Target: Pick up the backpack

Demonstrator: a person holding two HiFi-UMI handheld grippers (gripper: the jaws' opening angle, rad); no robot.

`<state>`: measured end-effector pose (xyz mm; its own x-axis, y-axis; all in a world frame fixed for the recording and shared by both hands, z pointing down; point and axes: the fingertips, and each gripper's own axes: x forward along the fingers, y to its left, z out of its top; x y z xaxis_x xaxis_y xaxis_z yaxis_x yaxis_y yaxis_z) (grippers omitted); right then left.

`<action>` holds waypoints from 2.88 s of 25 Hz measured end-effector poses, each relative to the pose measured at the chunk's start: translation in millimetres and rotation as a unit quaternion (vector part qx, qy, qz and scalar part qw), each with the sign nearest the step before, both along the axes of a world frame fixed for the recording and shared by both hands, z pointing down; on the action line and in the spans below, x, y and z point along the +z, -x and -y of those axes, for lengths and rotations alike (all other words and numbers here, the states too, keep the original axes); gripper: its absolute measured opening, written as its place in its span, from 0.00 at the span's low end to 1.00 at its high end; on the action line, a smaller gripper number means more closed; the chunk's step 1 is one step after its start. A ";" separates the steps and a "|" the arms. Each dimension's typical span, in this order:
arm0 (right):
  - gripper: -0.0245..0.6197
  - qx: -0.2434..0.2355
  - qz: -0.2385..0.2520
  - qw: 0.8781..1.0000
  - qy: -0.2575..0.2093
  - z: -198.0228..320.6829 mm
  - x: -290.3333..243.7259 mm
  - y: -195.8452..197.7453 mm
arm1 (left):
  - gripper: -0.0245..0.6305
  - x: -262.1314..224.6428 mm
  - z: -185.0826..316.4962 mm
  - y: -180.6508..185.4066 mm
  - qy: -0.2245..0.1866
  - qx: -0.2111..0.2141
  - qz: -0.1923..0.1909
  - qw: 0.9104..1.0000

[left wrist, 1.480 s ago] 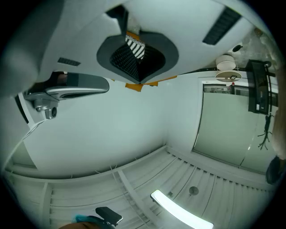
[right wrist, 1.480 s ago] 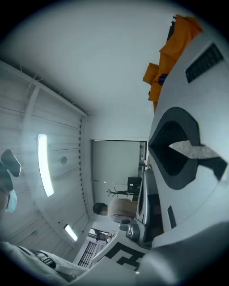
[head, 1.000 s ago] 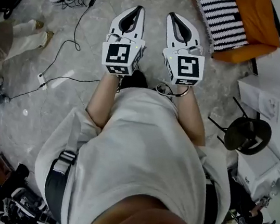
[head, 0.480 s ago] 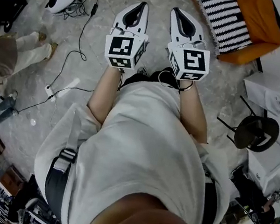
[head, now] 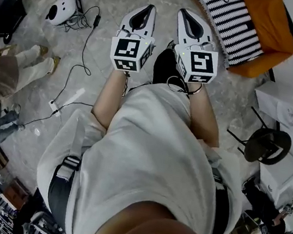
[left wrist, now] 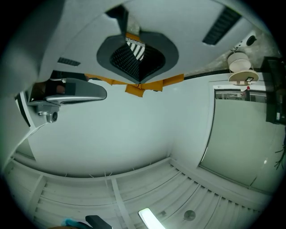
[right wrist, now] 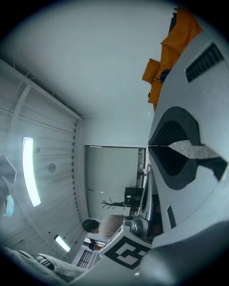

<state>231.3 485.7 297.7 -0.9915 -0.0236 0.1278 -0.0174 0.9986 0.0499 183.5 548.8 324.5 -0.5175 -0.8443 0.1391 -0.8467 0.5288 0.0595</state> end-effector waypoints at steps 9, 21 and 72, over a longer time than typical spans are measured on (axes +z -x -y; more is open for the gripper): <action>0.10 -0.012 -0.026 1.000 0.014 82.8 21.1 102.5 | 0.06 16.9 98.6 87.2 0.031 0.027 -0.006 0.999; 0.10 0.036 -0.045 0.997 0.050 256.3 56.3 174.6 | 0.05 54.8 266.6 165.8 0.094 0.074 -0.038 0.992; 0.10 0.319 -0.148 0.933 0.078 573.2 166.1 271.9 | 0.06 160.7 604.3 309.8 0.174 0.303 -0.079 0.934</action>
<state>-40.6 -87.5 463.8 -0.7022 -0.5558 0.4450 -0.6196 0.7849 0.0026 -126.3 -55.5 485.2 0.0903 -0.8646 0.4943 -0.9918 -0.0332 0.1232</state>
